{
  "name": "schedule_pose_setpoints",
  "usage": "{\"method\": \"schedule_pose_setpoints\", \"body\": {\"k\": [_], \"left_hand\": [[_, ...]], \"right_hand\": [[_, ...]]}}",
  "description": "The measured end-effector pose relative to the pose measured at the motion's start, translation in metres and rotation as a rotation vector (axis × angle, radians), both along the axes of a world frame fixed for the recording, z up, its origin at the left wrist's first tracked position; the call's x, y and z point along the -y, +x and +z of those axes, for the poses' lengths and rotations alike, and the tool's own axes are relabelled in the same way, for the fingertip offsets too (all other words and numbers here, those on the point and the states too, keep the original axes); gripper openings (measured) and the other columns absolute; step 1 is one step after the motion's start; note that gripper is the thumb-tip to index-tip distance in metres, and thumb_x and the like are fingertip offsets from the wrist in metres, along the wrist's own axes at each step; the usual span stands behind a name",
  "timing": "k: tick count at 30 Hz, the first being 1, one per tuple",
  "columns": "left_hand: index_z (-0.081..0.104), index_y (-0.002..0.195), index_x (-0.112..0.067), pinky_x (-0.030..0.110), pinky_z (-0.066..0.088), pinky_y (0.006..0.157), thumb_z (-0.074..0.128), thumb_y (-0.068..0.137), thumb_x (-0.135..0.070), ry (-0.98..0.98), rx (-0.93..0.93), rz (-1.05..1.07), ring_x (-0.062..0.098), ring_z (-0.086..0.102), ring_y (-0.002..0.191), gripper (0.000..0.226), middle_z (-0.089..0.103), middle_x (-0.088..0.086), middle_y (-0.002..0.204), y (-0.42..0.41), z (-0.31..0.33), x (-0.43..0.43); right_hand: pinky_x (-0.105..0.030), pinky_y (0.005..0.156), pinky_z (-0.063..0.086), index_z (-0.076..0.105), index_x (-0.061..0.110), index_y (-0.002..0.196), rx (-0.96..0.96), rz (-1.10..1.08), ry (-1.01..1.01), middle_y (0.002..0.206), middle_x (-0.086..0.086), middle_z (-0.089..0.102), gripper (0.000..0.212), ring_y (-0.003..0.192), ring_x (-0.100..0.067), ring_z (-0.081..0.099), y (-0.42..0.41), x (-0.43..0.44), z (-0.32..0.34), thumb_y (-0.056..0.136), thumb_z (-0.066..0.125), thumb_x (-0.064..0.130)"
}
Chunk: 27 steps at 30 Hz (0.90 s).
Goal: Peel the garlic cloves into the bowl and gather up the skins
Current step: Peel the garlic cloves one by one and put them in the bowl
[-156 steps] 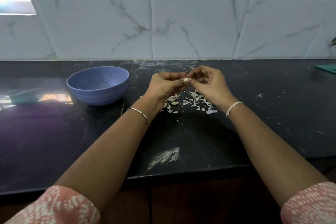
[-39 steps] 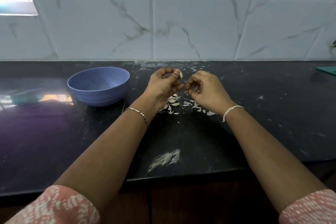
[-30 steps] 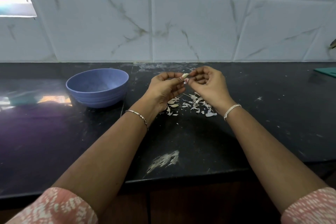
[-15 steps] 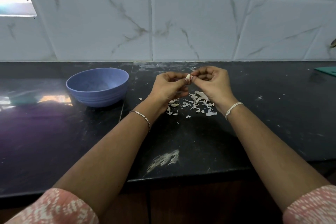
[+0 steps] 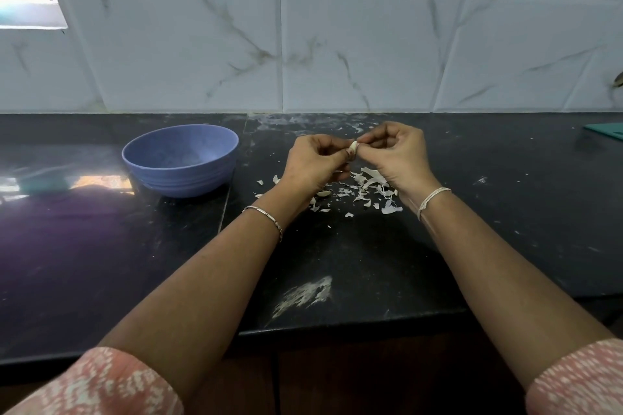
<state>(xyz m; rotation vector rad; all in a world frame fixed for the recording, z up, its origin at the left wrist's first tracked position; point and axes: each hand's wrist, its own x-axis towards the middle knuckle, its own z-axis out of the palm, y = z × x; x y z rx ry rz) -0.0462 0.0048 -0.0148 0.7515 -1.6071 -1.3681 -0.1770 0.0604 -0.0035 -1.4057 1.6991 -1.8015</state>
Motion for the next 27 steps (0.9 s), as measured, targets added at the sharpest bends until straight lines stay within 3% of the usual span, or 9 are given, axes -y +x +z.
{"method": "schedule_pose_setpoints", "body": {"k": [5, 11, 15, 21, 27], "left_hand": [[0.071, 0.1, -0.007, 0.024, 0.057, 0.062, 0.067, 0.091, -0.006, 0.023, -0.027, -0.024, 0.011, 0.066, 0.065, 0.011, 0.07, 0.006, 0.083, 0.002, 0.003, -0.004], [0.066, 0.102, -0.007, 0.026, 0.058, 0.059, 0.068, 0.09, -0.005, 0.05, -0.081, -0.008, 0.012, 0.065, 0.06, 0.013, 0.07, 0.012, 0.086, 0.002, 0.005, -0.007], [0.065, 0.095, -0.004, 0.024, 0.058, 0.057, 0.068, 0.089, -0.003, 0.074, -0.102, 0.018, 0.013, 0.067, 0.057, 0.007, 0.071, 0.017, 0.086, 0.004, 0.008, -0.007], [0.067, 0.093, -0.002, 0.021, 0.055, 0.054, 0.068, 0.088, -0.001, 0.078, -0.089, 0.032, 0.016, 0.068, 0.058, 0.005, 0.071, 0.017, 0.083, 0.005, 0.008, -0.008], [0.067, 0.086, -0.004, 0.026, 0.058, 0.057, 0.072, 0.085, 0.0, 0.034, -0.068, 0.075, 0.02, 0.065, 0.058, 0.006, 0.07, 0.027, 0.089, 0.003, 0.008, -0.012]], "right_hand": [[-0.026, 0.063, 0.054, 0.067, 0.013, 0.073, 0.099, 0.026, -0.008, 0.061, 0.005, 0.066, 0.019, 0.059, -0.006, 0.062, 0.001, 0.0, 0.0, 0.072, 0.078, -0.003], [-0.018, 0.062, 0.051, 0.07, 0.012, 0.08, 0.18, 0.111, -0.008, 0.071, -0.002, 0.069, 0.014, 0.061, -0.004, 0.063, 0.003, -0.001, 0.002, 0.078, 0.075, -0.001], [-0.021, 0.072, 0.055, 0.072, 0.01, 0.085, 0.112, 0.147, -0.009, 0.081, -0.004, 0.071, 0.014, 0.077, -0.01, 0.066, 0.0, -0.002, 0.001, 0.077, 0.078, 0.001], [-0.018, 0.071, 0.053, 0.074, 0.012, 0.083, -0.017, 0.08, -0.016, 0.081, 0.0, 0.073, 0.013, 0.073, -0.002, 0.066, 0.0, -0.001, 0.0, 0.075, 0.08, 0.003], [-0.029, 0.077, 0.057, 0.074, 0.018, 0.074, -0.009, 0.067, -0.018, 0.084, -0.003, 0.075, 0.015, 0.076, -0.01, 0.069, 0.0, 0.001, -0.001, 0.074, 0.08, 0.004]]}}
